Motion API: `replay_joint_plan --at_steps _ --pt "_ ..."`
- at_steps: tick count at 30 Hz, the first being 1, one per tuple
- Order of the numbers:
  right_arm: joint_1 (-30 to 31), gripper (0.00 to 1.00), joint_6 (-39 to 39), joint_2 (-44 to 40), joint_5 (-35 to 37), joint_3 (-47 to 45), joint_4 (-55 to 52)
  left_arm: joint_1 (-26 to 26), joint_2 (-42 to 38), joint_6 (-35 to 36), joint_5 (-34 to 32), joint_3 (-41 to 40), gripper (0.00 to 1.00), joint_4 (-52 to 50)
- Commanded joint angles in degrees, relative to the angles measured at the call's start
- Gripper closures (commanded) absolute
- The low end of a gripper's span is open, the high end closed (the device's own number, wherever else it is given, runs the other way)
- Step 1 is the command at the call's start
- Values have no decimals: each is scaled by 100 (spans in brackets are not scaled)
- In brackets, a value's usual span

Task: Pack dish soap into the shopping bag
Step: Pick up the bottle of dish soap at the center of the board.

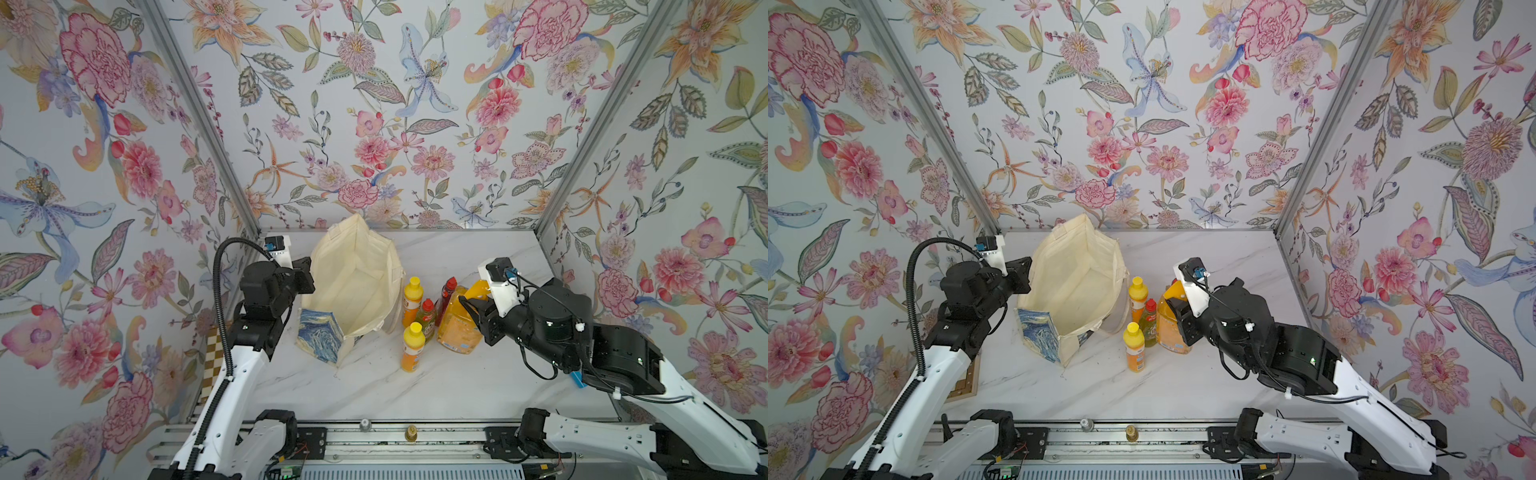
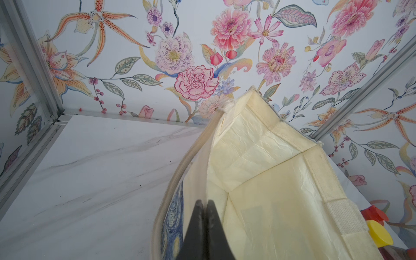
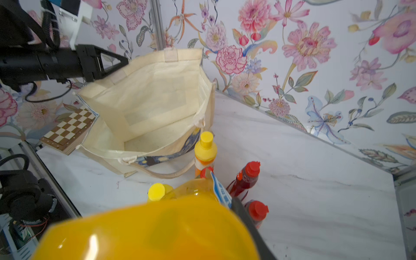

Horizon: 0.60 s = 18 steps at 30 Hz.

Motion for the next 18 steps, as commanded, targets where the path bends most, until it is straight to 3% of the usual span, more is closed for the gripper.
replay_joint_plan --at_steps 1,8,18 --pt "-18 100 -484 376 234 1145 829 41 0 -12 174 120 100 -14" --pt "-215 100 -839 1810 354 3049 912 42 28 -77 277 144 100 -5" --pt "-1218 100 -41 3649 -1391 4944 1522 31 66 -166 363 155 100 -78"
